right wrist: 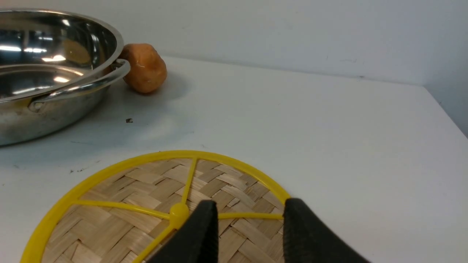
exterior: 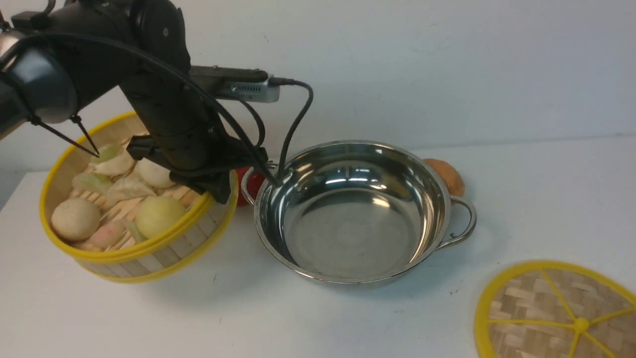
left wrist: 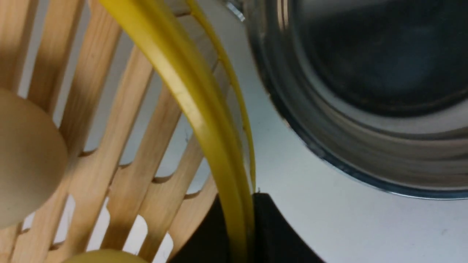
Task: Place the steamer in the pot on the white table, and put the lid on the steamer.
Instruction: 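Place the bamboo steamer basket with dumplings into the steel pot with the left gripper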
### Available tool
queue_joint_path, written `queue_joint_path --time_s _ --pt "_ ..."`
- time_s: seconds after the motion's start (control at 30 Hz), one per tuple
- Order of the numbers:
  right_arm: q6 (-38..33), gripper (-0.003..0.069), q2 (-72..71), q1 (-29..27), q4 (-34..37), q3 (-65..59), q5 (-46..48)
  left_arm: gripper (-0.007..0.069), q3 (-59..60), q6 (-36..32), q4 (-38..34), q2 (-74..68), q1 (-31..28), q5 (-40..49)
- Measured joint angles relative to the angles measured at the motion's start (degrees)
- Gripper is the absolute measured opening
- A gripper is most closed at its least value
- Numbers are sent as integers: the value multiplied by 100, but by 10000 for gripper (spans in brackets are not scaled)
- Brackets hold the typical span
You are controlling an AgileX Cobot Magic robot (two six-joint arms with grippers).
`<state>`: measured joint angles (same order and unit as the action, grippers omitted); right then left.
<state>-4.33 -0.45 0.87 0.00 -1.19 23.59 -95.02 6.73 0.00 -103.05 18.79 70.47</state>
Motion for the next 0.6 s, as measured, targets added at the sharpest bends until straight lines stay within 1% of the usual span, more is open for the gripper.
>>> queue_joint_path --time_s 0.2,0.33,0.6 --pt "0 241 0 0 0 0 0 32 -232 -29 -46 0 262 48" --pt "0 241 0 0 0 0 0 32 -267 -60 -108 0 328 90" --pt "0 241 0 0 0 0 0 32 -266 -303 -146 -5 591 116"
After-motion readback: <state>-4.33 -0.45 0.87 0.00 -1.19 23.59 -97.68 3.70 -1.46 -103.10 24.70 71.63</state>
